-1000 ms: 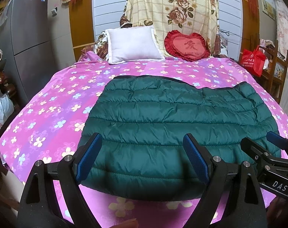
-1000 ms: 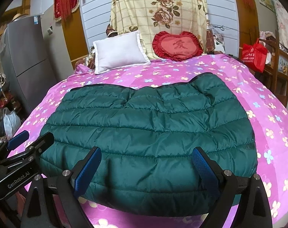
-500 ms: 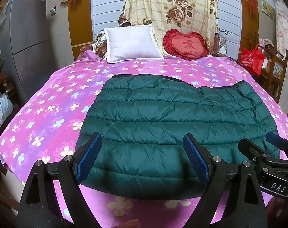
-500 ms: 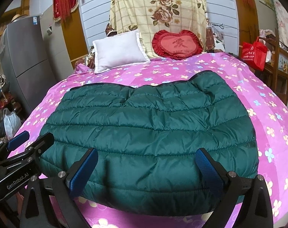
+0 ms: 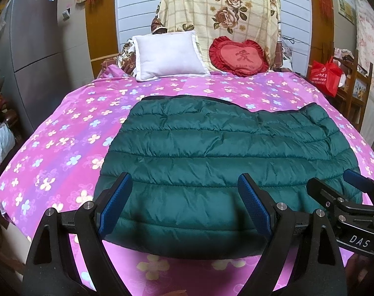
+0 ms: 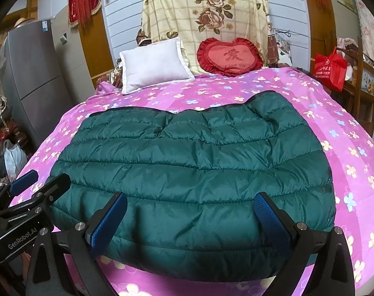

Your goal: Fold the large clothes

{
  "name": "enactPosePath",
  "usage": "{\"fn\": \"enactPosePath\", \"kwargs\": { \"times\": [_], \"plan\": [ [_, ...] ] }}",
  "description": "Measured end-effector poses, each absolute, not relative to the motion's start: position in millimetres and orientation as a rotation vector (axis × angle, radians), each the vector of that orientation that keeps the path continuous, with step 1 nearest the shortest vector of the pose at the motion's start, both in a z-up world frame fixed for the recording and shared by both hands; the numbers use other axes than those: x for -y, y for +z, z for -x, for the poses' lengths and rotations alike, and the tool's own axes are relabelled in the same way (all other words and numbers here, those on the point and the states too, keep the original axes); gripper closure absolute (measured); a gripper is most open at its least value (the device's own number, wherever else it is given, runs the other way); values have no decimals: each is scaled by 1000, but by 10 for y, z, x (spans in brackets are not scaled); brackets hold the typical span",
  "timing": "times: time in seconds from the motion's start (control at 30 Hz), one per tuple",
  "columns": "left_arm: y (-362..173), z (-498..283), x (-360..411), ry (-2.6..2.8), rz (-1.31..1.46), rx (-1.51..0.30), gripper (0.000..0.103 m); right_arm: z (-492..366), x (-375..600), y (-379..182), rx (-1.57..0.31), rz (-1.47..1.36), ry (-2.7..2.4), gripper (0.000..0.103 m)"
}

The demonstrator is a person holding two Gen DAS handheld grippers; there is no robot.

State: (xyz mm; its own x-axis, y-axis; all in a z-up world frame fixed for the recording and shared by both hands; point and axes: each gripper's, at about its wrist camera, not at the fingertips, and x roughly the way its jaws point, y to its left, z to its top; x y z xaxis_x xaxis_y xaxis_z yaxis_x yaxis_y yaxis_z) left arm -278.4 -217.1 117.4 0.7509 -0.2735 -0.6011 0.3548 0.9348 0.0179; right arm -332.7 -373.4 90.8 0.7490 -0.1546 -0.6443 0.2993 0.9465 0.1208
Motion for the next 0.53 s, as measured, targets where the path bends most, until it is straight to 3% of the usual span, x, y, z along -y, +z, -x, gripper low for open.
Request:
{"fn": "enactPosePath", "kwargs": {
  "times": [0.53],
  "plan": [
    [1149, 2693, 2098, -361, -117, -606, 16, 3280, 3845, 877, -690, -233, -268, 1]
  ]
}}
